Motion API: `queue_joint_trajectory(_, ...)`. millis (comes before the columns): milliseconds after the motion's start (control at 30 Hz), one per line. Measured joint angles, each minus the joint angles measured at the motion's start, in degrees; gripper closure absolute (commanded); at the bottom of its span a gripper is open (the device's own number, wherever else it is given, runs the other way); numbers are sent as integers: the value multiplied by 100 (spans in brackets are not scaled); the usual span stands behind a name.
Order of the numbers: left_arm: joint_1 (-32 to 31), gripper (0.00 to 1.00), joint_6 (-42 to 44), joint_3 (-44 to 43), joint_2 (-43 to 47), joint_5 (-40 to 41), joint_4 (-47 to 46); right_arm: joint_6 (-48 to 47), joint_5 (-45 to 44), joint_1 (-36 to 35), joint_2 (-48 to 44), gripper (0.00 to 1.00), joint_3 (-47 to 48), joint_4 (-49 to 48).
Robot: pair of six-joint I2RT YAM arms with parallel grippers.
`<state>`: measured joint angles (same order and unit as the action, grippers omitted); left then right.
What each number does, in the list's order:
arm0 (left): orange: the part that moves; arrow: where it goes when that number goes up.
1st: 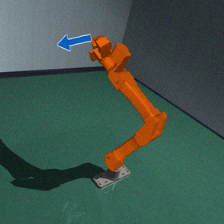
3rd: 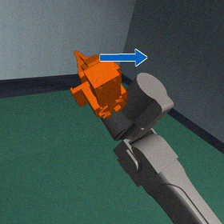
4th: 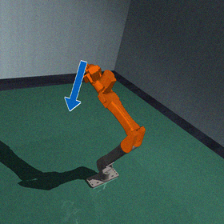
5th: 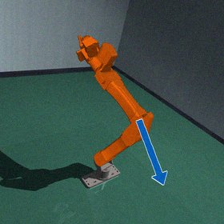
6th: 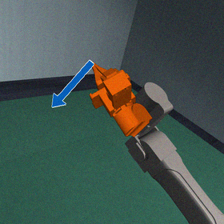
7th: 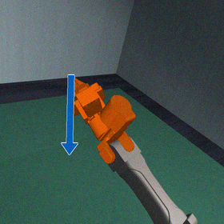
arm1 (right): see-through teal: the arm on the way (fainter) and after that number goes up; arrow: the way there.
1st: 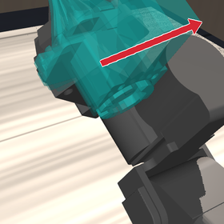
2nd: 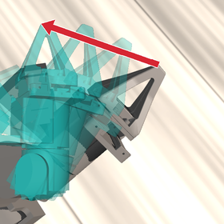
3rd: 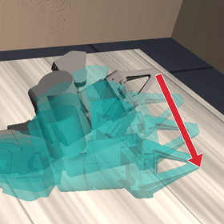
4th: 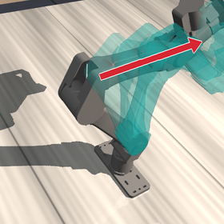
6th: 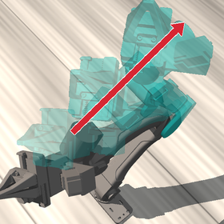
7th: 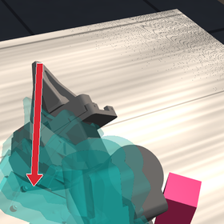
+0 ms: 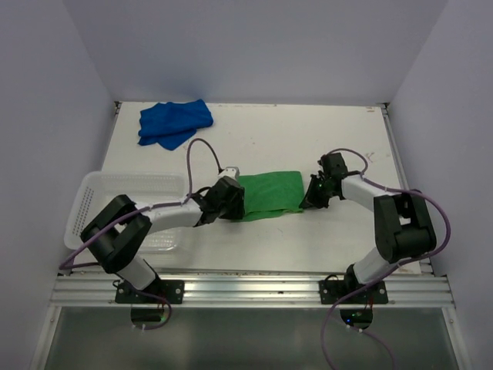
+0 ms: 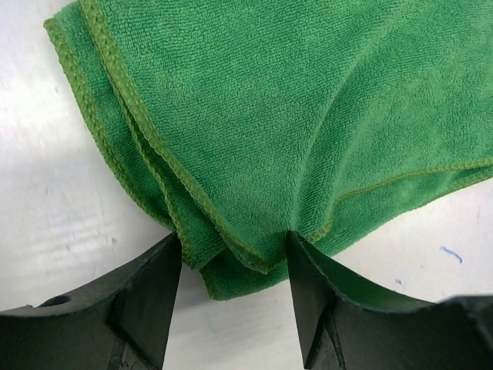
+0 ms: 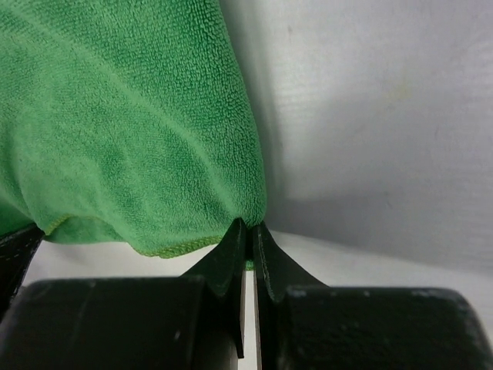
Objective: Roll the towels
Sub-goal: Fold the towel
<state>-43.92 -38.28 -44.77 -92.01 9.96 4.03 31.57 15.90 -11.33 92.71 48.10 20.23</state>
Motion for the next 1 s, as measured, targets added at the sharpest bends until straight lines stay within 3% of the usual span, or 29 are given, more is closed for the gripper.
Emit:
queue_joint_trajectory(333, -378, 37, -590, 922, 962, 315, 81, -446, -415, -129, -872, 97, -442, 776)
queue_joint_trajectory(533, -455, 31, -684, 1128, 1602, 450, 870, -619, -623, -813, -1475, 69, -560, 988)
queue_joint_trajectory(600, -466, 25, -693, 1108, 1908, 514, 1143, -608, -680, -852, -1670, 65, -614, 1014)
queue_joint_trajectory(800, -466, 3, -378, 101, 2015, 739, 1644, -422, -1145, -848, -1967, 54, -636, 1154)
queue_joint_trajectory(1000, -461, 0, 92, -1316, 1176, 640, 1598, 15, -1237, -844, -2323, 56, -1084, 925)
